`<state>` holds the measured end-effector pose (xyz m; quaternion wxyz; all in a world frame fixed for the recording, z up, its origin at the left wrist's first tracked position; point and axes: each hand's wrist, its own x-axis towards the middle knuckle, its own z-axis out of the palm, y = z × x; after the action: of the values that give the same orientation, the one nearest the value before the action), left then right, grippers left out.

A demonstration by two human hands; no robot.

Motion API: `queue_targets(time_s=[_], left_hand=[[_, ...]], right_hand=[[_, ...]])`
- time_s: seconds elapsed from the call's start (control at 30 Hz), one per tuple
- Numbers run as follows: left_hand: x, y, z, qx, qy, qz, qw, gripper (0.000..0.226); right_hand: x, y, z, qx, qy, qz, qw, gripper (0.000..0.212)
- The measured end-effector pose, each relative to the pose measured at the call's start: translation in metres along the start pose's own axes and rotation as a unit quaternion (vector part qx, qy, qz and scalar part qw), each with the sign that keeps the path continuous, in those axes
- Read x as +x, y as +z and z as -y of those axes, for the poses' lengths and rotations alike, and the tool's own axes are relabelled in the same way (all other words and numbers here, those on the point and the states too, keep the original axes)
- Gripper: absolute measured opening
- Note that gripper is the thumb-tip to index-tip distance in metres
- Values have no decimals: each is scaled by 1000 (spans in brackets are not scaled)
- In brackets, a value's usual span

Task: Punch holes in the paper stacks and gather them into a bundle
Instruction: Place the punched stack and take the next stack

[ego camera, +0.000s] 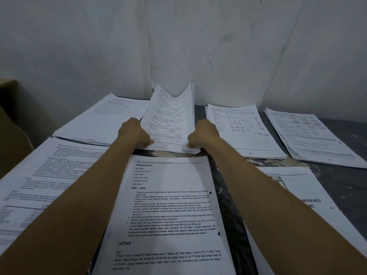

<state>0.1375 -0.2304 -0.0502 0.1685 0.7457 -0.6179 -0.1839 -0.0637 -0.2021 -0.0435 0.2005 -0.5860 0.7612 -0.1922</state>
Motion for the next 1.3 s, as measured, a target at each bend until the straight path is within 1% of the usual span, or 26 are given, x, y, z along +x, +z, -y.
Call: queue_targets(time_s=[0.1,0.23,0.3,0.37,0.43,0.47,0.6,0.63,0.73,0.83,0.97,1.03,1.1,1.2,1.27,1.3], left_hand=[[-3,1,1,-26,-5,-2,1000,81],[-5,0,2,-49,-10,1,999,81],[-5,0,3,-52,-11,4,999,82],[-5,-1,3,-50,-10,7,999,85],[-4,-1,3,-46,-9,11,999,86],[-4,-1,3,-43,-8,13,999,86],[-4,-3,4,-36,-4,19,999,85],[-3,-3,4,-33,-3,22,999,84],[1,-4,7,-45,3,35,998,72],[1,-5,8,-47,9,40,998,67],[-2,-4,7,-50,25,20,998,57],[-6,-5,8,-57,32,11,998,57],[-11,-8,8,-63,38,6,997,59],[-17,-16,5,-84,55,-8,995,75],[-20,-24,0,-108,78,-44,990,84],[-21,-30,-4,-125,85,-72,986,84]], right_hand=[[-1,2,-1,10,6,-10,1000,31],[-4,9,-1,32,-6,-44,998,30],[-5,9,1,33,-9,-45,998,28],[-3,4,5,48,5,-30,998,33],[2,-3,9,84,27,-2,996,38],[4,-5,11,115,37,3,993,38],[16,-8,17,212,62,-17,975,31],[19,-9,18,228,72,-8,971,30],[24,-12,22,284,85,22,955,18],[27,-10,17,300,75,19,951,38],[19,-11,9,397,59,2,916,34],[14,-13,8,422,39,-9,906,42],[7,-17,10,435,14,-11,900,48],[2,-26,10,445,-16,-22,895,44],[-2,-35,7,469,-28,-32,882,43],[-3,-40,6,478,-34,-38,877,43]])
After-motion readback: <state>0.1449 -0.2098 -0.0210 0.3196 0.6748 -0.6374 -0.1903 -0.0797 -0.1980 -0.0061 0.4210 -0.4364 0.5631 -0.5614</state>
